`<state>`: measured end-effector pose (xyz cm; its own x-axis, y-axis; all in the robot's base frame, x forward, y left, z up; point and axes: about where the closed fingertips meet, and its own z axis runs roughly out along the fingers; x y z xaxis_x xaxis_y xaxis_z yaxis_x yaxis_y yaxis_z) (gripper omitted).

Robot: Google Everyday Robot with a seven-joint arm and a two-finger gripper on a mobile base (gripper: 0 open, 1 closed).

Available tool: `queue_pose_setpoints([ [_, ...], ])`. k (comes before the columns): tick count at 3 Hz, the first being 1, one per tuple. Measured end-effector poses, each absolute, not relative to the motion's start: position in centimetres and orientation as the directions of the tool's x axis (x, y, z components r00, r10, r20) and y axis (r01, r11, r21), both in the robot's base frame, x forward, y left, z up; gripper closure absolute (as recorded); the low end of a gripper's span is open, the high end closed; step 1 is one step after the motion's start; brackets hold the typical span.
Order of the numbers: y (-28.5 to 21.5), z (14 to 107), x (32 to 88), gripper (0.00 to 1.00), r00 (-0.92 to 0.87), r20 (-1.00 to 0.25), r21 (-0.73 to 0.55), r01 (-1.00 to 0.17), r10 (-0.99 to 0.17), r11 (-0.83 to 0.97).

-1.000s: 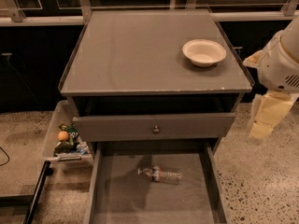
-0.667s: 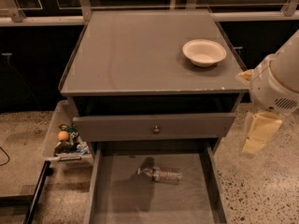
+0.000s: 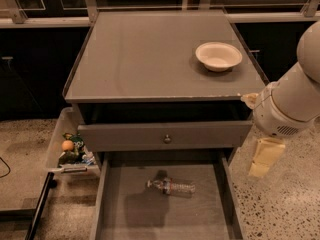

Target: Pick water bottle from middle drawer and place on counter

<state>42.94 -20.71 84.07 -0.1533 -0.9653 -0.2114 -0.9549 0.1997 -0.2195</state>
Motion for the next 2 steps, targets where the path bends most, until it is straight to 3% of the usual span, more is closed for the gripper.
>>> queue_pose_setpoints([
  [2,-19.5,75.7,44.6,0.00,-0.213,-0.217,-0.163,-0.954,-0.953,0.250],
])
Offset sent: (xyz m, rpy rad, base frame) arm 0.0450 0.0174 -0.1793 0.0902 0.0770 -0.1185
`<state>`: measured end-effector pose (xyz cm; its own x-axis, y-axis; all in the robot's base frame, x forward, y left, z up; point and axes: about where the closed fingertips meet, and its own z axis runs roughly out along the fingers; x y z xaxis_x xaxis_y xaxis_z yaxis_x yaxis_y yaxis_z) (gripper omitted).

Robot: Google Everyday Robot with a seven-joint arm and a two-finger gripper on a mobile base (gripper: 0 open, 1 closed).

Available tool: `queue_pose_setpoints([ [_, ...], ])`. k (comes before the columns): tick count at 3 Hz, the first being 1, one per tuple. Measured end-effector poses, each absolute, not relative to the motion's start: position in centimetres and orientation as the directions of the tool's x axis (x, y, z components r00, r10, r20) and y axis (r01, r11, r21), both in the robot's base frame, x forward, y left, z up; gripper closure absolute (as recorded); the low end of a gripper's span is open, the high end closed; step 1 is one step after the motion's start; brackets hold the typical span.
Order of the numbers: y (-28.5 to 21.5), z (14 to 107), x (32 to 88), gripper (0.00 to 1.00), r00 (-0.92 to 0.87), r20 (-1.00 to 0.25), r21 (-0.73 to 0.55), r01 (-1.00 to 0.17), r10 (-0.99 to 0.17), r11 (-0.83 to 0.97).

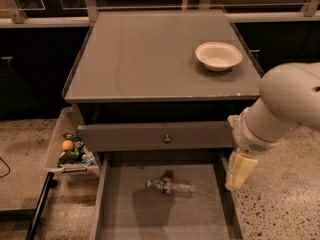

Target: Pick water bottle from middle drawer and place on counter

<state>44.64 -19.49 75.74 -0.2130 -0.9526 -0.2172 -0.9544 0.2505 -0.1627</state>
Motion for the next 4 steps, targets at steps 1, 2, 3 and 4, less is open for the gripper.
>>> queue_pose_setpoints([
  [1,-19.1,70.1,46.2,0.00,-0.219,-0.257,-0.178,-0.946,-0.941,0.269],
  [2,-18.7,65.6,46.7,0.00,-0.188,-0.327,-0.208,-0.942,-0.926,0.264],
  [3,-19.7,60.6,46.5,0.00,-0.143,-0.399,-0.180,-0.956,-0.906,0.230],
  [4,-19.7,60.6,46.5,0.00,-0.143,-0.399,-0.180,-0.956,-0.906,0.230],
])
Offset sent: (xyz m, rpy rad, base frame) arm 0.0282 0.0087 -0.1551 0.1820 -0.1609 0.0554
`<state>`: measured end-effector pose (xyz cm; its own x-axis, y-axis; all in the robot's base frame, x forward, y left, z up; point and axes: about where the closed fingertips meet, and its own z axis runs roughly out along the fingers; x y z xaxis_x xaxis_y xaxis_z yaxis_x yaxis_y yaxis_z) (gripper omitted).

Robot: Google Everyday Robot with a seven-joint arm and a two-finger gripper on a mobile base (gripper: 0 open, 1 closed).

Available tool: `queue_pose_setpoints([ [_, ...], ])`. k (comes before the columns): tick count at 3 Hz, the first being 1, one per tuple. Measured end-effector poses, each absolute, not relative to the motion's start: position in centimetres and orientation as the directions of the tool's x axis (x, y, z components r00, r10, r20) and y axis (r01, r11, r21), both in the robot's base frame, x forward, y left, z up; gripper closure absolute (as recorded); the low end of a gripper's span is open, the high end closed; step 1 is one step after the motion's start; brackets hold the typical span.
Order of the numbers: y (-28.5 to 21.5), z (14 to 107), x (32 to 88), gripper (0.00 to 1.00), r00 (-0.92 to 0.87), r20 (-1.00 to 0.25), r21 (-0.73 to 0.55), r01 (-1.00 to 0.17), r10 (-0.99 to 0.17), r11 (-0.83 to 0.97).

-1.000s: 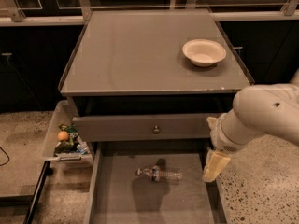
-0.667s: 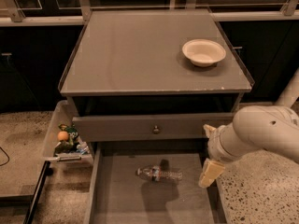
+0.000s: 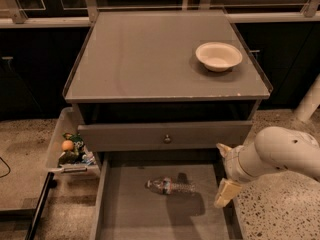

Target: Pick water bottle from middle drawer and place on counter

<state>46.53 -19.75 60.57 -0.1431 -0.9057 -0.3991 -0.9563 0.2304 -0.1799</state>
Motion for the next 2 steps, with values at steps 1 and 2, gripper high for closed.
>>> queue_pose_setpoints([
  [1,-19.6,57.1,46.1,0.00,-0.174,-0.446,-0.145,-0.954,-0.878,0.263],
  [2,-18.6,52.4,45.9,0.00,-0.183,-0.524,-0.114,-0.953,-0.832,0.282],
])
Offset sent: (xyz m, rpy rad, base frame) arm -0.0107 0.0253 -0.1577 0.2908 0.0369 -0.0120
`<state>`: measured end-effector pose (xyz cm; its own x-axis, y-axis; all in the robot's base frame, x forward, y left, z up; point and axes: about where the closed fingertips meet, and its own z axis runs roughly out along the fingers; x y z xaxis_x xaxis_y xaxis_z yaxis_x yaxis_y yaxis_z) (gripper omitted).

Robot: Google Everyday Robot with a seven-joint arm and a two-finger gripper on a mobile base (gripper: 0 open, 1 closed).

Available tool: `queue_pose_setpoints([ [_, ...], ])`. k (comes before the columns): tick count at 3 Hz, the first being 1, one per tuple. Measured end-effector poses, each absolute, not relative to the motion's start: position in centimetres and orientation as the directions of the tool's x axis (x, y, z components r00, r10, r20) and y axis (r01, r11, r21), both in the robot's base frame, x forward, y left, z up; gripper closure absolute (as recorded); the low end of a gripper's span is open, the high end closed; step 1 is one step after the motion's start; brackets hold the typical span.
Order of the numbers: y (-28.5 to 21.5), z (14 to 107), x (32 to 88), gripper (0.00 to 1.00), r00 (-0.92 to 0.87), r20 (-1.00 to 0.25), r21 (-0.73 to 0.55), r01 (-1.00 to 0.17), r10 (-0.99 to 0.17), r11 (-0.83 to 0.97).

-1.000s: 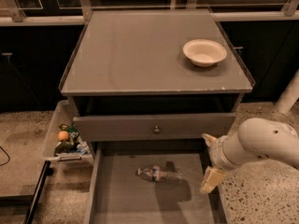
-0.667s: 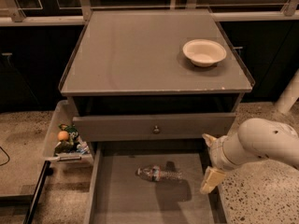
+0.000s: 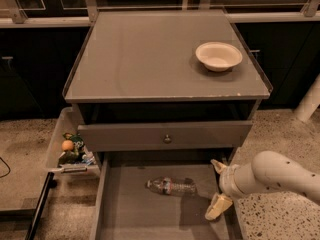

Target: Pick water bottle from middle drawer and place on counter

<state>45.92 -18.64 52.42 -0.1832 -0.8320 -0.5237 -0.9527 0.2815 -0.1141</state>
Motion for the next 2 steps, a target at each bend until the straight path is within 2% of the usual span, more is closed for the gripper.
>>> queue_pose_setpoints([
  [2,-15.3,44.0,46.6,0.00,-0.129,-0.667,-0.077,-0.968,-0.734,0.241],
])
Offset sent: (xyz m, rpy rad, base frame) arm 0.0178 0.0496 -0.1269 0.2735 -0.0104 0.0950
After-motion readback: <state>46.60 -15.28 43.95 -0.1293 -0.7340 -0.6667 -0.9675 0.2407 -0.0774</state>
